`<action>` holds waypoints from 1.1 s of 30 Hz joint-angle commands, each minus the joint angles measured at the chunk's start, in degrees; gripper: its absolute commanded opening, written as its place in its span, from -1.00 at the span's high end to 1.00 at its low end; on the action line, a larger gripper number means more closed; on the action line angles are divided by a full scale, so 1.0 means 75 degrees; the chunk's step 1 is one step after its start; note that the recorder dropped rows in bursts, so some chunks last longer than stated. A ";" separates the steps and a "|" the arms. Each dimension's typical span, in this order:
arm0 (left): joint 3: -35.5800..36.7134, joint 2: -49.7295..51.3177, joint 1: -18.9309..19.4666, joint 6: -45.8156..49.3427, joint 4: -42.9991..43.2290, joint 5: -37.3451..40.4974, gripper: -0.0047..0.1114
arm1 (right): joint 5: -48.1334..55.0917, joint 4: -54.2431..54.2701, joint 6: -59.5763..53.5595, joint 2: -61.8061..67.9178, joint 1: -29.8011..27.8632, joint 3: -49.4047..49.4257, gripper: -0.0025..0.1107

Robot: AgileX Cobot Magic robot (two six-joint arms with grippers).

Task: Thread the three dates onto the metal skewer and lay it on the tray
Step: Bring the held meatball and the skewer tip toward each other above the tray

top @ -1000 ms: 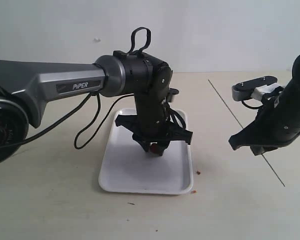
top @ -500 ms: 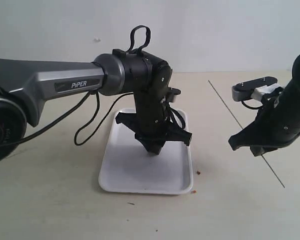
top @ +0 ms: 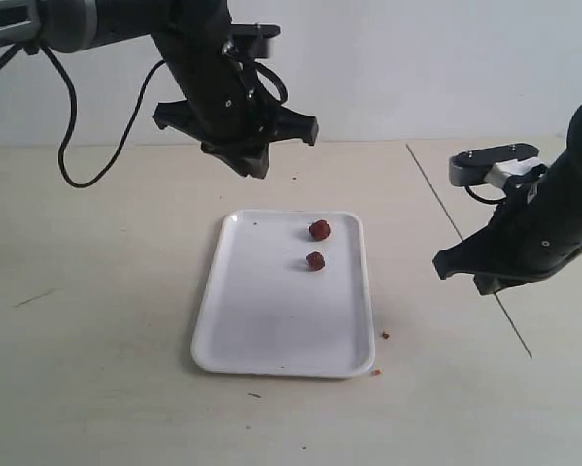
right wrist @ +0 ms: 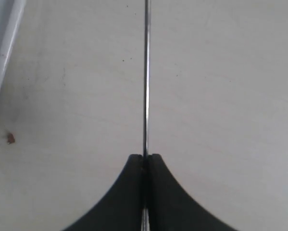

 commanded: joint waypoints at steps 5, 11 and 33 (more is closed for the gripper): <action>-0.0010 -0.0136 0.0099 0.0211 -0.0121 -0.0082 0.56 | -0.0266 0.1301 -0.0984 -0.0069 -0.0026 -0.0006 0.96; -0.0010 -0.0153 0.0539 0.0232 -0.0985 -0.0448 0.56 | -0.0158 0.2714 -0.2510 -0.0069 -0.0026 -0.0006 0.96; -0.0010 0.0118 0.1520 0.0605 -0.4428 -0.2375 0.56 | 0.2401 0.7372 -0.7415 -0.0069 -0.0026 0.0008 0.96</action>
